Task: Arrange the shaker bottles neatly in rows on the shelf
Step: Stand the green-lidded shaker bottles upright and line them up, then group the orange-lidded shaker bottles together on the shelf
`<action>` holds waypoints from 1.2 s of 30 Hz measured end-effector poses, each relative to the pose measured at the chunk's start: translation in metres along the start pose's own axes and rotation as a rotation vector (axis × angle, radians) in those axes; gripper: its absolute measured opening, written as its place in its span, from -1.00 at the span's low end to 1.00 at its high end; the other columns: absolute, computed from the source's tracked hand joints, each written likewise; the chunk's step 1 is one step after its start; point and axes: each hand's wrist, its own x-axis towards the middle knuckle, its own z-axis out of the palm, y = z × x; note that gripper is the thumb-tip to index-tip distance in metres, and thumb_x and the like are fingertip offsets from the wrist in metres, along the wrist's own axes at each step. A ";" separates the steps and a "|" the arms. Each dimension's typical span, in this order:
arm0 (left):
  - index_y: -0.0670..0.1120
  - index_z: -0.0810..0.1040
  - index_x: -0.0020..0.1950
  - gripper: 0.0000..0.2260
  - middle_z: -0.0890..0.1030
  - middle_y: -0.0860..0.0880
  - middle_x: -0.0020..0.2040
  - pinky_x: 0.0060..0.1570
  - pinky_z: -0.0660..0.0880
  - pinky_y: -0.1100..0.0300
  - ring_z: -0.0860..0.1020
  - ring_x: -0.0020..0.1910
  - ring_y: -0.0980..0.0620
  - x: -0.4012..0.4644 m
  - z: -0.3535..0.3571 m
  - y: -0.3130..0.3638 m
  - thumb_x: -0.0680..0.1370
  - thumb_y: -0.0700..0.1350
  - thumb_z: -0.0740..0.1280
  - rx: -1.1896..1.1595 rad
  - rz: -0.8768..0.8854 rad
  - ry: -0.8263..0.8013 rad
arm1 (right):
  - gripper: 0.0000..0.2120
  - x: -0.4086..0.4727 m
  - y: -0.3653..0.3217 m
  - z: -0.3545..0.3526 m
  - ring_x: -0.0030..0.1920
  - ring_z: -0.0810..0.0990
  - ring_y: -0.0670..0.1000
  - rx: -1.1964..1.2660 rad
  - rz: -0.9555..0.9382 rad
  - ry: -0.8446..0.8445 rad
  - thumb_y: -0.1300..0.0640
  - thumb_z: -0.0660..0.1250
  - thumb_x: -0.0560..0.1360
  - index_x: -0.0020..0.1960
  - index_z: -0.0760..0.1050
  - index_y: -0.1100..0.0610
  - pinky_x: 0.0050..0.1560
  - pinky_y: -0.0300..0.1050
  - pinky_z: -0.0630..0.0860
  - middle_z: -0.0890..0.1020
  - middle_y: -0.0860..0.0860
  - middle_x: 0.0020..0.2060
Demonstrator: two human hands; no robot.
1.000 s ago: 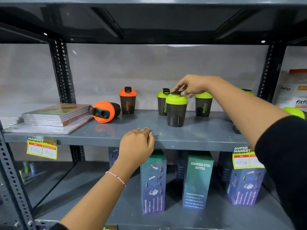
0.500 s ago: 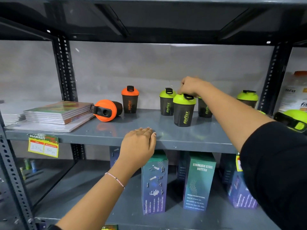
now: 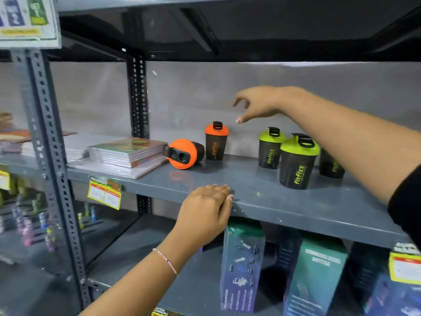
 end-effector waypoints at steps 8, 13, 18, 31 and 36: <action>-0.06 0.58 0.25 -0.69 0.63 0.03 0.22 0.25 0.43 0.15 0.53 0.24 0.06 0.001 0.002 -0.006 0.61 -0.02 0.16 -0.024 -0.004 -0.043 | -0.01 0.072 -0.059 0.066 0.38 0.37 0.11 -0.025 -0.708 -0.079 0.19 0.62 0.22 0.53 0.22 0.00 0.26 -0.22 0.26 0.37 0.09 0.42; -0.05 0.58 0.25 -0.70 0.62 0.04 0.23 0.24 0.41 0.21 0.53 0.24 0.10 0.001 0.004 -0.005 0.61 -0.02 0.18 -0.039 -0.035 -0.032 | 0.05 0.098 -0.078 0.099 0.33 0.38 0.07 -0.134 -0.872 -0.089 0.11 0.64 0.12 0.49 0.21 -0.21 0.21 0.05 0.47 0.32 0.02 0.39; -0.04 0.60 0.23 -0.71 0.63 0.05 0.22 0.23 0.43 0.22 0.53 0.24 0.11 0.002 0.003 -0.002 0.60 -0.03 0.19 -0.031 -0.064 -0.043 | -0.34 0.097 -0.081 0.103 0.11 0.54 0.07 0.023 -0.885 0.036 0.04 0.51 0.22 0.29 0.43 -0.11 0.05 -0.01 0.53 0.48 -0.01 0.15; 0.02 0.59 0.25 -0.67 0.61 0.10 0.23 0.24 0.45 0.20 0.50 0.28 0.12 0.004 -0.005 0.004 0.58 0.03 0.16 -0.056 -0.137 -0.090 | -0.37 0.030 -0.006 0.059 -0.16 0.56 0.06 0.893 -0.010 0.123 -0.01 0.63 0.26 0.23 0.40 0.00 -0.25 0.01 0.68 0.44 0.04 0.13; 0.02 0.60 0.21 -0.67 0.66 0.07 0.16 0.11 0.53 0.12 0.56 0.19 0.06 0.005 -0.007 0.007 0.57 0.03 0.15 -0.058 -0.127 -0.082 | -0.36 0.005 -0.008 0.085 0.07 0.58 0.14 0.848 0.073 0.043 -0.02 0.62 0.27 0.23 0.37 0.00 -0.19 0.06 0.70 0.40 0.01 0.20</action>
